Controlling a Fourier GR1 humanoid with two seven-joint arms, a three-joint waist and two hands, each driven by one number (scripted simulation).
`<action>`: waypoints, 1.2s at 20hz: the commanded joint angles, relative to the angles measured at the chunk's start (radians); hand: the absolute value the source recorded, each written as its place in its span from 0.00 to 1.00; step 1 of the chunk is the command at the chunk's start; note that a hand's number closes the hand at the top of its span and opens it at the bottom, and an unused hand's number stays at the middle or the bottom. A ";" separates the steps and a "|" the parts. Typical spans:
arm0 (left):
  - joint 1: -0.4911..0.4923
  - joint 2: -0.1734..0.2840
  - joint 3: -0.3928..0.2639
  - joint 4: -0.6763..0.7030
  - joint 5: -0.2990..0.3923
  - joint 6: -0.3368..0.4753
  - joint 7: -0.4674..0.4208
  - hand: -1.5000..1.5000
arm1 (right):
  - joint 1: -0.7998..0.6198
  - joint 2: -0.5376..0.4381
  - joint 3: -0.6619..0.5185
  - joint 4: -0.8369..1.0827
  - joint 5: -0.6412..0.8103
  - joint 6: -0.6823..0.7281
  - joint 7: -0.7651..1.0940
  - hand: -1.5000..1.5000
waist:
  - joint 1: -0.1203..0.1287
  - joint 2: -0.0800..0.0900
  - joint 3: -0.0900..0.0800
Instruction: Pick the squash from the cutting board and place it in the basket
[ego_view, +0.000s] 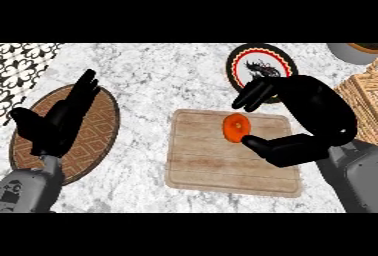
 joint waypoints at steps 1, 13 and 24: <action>0.000 -0.005 -0.005 0.055 0.008 -0.007 0.040 0.50 | -0.082 0.018 0.180 -0.016 0.102 0.194 -0.188 0.00 | -0.019 -0.004 -0.001; 0.054 0.041 0.105 0.156 0.022 -0.014 0.023 0.50 | -0.379 0.120 0.244 0.218 0.301 0.234 0.007 0.00 | -0.165 -0.048 -0.007; 0.054 0.026 0.109 0.166 0.023 -0.038 -0.007 0.50 | -0.782 -0.052 0.132 0.439 0.439 0.441 0.234 0.00 | -0.156 -0.044 -0.006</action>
